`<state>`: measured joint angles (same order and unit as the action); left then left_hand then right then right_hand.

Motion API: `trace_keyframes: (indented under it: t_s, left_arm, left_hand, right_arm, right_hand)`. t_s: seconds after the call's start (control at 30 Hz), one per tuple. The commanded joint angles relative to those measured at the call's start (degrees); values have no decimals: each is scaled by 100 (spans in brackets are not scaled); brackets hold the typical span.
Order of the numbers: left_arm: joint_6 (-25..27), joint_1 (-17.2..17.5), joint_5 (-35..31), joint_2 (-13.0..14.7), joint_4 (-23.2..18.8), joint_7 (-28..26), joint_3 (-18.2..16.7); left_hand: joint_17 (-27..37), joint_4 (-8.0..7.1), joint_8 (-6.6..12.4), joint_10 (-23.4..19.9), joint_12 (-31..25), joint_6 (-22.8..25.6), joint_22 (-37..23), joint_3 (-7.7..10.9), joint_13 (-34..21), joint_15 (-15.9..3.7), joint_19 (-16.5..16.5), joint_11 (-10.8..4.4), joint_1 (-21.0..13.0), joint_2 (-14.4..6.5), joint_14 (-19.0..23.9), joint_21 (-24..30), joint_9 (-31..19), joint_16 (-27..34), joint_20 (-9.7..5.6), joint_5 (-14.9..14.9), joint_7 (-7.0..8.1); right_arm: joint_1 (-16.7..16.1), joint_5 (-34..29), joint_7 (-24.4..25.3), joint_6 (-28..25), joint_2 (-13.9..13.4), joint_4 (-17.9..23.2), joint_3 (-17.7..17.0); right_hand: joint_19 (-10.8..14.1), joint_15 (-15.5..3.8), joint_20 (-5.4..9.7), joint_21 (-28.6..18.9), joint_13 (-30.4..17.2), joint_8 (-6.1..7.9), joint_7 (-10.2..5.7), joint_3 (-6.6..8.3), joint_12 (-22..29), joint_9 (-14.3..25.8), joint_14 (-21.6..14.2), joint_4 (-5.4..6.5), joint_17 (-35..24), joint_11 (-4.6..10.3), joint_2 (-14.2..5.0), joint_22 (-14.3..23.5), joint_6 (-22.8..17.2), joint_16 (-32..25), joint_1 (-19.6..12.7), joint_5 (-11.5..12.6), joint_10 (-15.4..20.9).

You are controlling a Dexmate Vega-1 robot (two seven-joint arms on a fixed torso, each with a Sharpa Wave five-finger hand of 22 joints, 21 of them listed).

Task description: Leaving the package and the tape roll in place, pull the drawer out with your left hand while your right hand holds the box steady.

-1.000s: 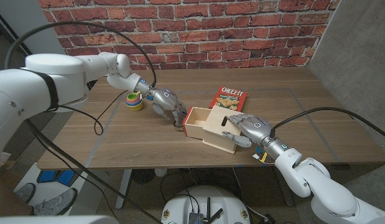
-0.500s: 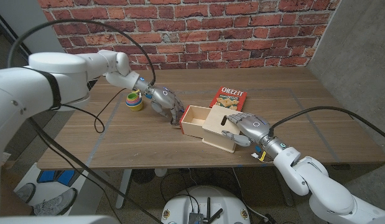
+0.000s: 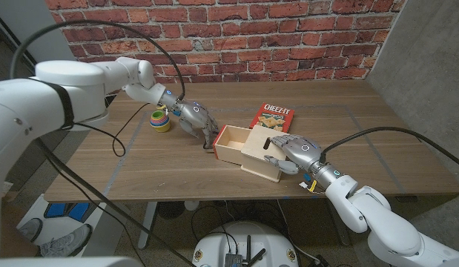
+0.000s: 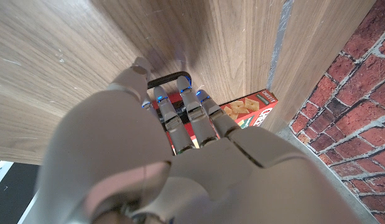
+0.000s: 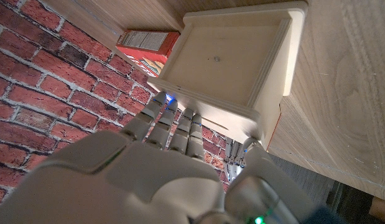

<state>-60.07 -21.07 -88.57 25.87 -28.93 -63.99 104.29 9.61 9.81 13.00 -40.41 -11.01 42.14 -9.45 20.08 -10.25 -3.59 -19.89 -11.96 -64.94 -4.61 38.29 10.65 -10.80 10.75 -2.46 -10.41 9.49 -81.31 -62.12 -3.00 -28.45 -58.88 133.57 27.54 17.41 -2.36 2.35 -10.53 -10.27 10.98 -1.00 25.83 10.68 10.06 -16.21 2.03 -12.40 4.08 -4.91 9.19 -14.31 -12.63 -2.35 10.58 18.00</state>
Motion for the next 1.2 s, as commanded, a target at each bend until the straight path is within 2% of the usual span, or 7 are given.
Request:
trace_keyframes:
  t_s: [0.03, 1.2]
  left_arm:
    - [13, -47, -22, 12, 9, -1, 24]
    - [74, -207, -24, 188, -75, -1, 162]
  left_hand:
    - [15, -5, -27, -67, 7, 45, -22, -2, -17, -1000, -37, -9, -32, -26, 60, 23, -31, -34, -897, -23, 12]
    - [11, 2, -37, -108, 8, 82, -23, 9, -19, -1000, -48, -12, -45, -29, 128, 26, -35, -41, -896, -22, 25]
  right_arm:
    - [-49, -28, 63, -36, -8, -1, -35]
    - [-54, -92, 103, -105, 38, -47, -18]
  right_hand:
    - [16, -228, 354, -20, -20, -6, 1, 45, 7, 10, 21, -6, -19, -7, -192, 28, -23, -15, 5, -2, 29]
    - [51, -229, 356, -26, -22, -7, -2, 55, 13, 11, 23, -46, -42, 1, -207, 28, -43, -30, -18, -5, 61]
